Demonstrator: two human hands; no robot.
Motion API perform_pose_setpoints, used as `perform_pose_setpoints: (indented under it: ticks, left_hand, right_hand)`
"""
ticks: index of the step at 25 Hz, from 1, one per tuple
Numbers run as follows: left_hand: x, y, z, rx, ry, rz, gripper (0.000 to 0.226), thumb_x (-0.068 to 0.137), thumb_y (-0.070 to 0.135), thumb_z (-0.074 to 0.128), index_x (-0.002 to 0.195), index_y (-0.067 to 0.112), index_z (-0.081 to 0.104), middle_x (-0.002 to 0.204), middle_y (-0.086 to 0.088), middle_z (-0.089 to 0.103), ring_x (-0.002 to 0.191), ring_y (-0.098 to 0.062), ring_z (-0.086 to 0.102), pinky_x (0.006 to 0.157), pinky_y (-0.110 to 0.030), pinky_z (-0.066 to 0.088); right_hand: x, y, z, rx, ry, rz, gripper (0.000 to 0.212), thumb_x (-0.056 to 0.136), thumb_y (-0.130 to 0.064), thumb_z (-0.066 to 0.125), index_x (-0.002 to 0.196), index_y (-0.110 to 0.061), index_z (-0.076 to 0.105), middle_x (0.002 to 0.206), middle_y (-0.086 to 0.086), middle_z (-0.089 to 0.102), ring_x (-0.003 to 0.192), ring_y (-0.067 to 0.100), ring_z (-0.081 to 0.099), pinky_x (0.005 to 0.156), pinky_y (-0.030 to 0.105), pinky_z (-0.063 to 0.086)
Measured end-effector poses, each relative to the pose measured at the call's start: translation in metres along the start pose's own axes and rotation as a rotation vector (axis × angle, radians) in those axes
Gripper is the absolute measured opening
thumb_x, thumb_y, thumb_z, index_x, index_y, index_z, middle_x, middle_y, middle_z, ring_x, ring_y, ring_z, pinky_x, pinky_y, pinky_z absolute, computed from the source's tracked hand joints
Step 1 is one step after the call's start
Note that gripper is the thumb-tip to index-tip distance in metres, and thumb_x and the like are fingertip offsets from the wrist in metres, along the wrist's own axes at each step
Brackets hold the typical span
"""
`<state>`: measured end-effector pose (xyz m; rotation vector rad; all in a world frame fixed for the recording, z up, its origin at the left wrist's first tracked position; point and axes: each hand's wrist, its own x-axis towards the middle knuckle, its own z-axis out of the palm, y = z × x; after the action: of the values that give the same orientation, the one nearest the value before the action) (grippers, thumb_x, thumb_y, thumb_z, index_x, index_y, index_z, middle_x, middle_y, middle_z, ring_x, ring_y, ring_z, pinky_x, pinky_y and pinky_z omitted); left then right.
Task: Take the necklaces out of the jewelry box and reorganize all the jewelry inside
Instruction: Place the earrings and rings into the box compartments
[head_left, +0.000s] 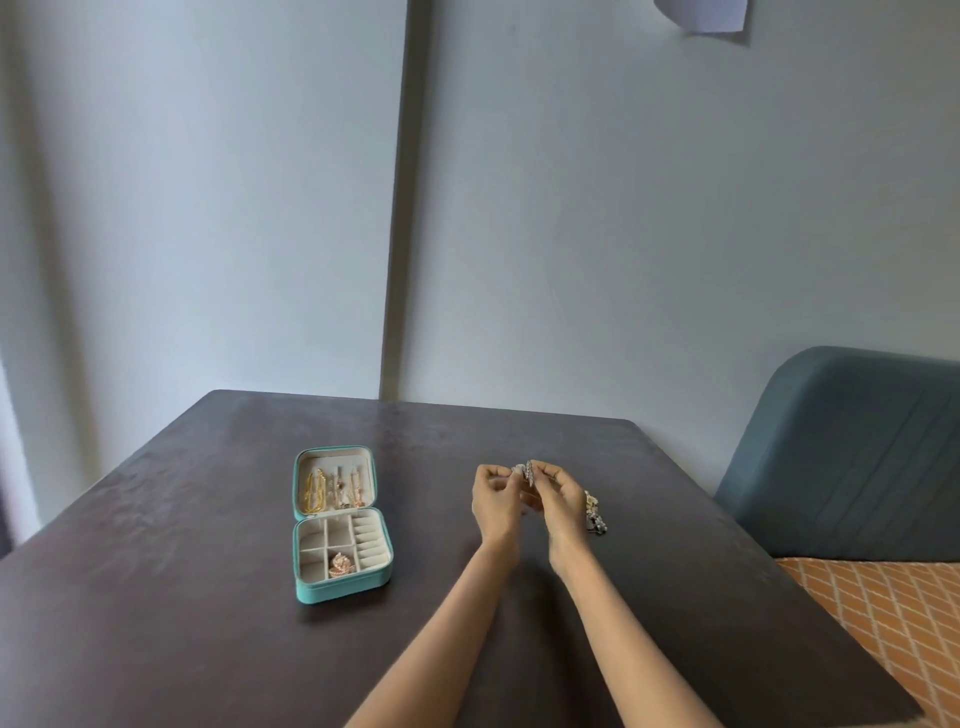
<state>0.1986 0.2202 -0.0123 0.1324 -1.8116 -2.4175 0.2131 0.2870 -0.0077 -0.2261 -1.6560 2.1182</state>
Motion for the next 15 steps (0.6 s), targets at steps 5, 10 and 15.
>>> perform_pose_setpoints:
  ticks: [5, 10, 15]
  left_hand:
    - [0.008, 0.044, -0.049, 0.412, 0.03, 0.341, 0.014, 0.087, 0.015, 0.062, 0.096, 0.014, 0.073, 0.095, -0.001, 0.063, 0.084, -0.011, 0.06, 0.076, -0.019, 0.042]
    - [0.01, 0.065, -0.11, 0.659, -0.078, 0.453, 0.019, 0.082, 0.019, 0.07, 0.099, 0.011, 0.073, 0.095, -0.003, 0.072, 0.085, -0.014, 0.066, 0.077, -0.022, 0.049]
    - [0.008, 0.094, -0.163, 0.547, -0.034, 0.363, 0.012, 0.083, 0.018, 0.069, 0.087, 0.008, 0.076, 0.082, -0.002, 0.072, 0.064, -0.005, 0.06, 0.067, -0.022, 0.046]
  right_hand:
    - [-0.017, -0.011, 0.041, 0.058, -0.075, 0.009, 0.009, 0.092, -0.007, 0.055, 0.096, -0.006, 0.064, 0.083, 0.006, 0.066, 0.073, 0.015, 0.063, 0.06, 0.019, 0.053]
    - [-0.043, -0.006, 0.081, -0.007, -0.149, 0.051, 0.011, 0.092, -0.008, 0.055, 0.088, -0.015, 0.064, 0.083, 0.003, 0.067, 0.071, 0.012, 0.062, 0.06, 0.019, 0.05]
    - [-0.062, -0.008, 0.117, -0.136, -0.256, 0.019, 0.009, 0.091, -0.01, 0.056, 0.089, -0.015, 0.063, 0.077, -0.003, 0.064, 0.066, 0.007, 0.055, 0.054, 0.014, 0.047]
